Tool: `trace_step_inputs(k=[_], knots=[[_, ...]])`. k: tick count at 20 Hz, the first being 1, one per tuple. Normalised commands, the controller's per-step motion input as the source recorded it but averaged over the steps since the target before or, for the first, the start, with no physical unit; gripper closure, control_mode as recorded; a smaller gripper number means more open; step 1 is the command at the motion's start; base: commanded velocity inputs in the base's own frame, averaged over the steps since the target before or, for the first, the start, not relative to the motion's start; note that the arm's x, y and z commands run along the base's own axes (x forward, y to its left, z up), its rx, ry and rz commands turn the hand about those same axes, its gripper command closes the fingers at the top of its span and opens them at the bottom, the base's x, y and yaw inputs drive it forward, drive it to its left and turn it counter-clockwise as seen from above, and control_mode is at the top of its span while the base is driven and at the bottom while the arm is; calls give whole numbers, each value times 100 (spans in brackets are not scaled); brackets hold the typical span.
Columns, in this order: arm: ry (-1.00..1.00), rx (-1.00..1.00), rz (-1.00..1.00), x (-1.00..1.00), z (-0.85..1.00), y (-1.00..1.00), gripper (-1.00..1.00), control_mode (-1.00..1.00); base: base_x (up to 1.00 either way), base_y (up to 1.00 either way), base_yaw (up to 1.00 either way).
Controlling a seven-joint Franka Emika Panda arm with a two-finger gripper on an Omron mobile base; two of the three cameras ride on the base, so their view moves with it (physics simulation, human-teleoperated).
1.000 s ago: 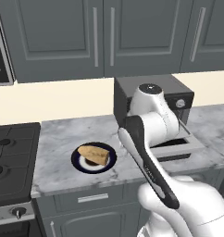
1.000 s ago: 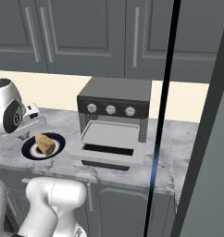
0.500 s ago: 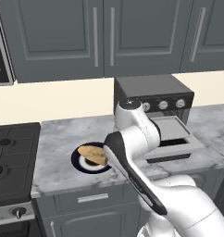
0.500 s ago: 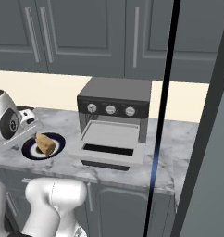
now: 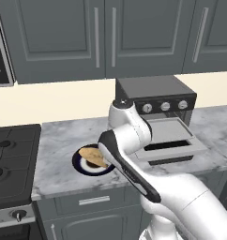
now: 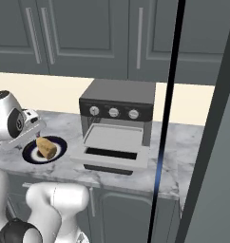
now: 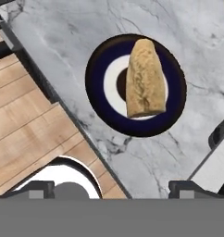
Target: Pull the toaster oven rack outwards. Pick up the baguette from the plate and place it on the toaster oven rack. Close the toaster oven door fully and set the temperature to the lowest setting.
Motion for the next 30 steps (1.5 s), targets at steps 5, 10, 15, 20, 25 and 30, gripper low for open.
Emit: trace_step_inputs(k=[5, 10, 15, 20, 25, 30], knots=[[12, -3, 0, 47, -17, 28, -100, -100, 0, 0, 0], [16, -3, 0, 47, -24, 18, -100, -100, 0, 0, 0], [10, -4, 1, 40, -30, 12, -100, -100, 0, 0, 0], [2, -5, 2, 31, -35, 9, -100, -100, 0, 0, 0], [0, -2, 1, 24, -34, 2, -100, -100, 0, 0, 0], [0, 0, 0, 18, -33, 1, -100, -100, 0, 0, 0]])
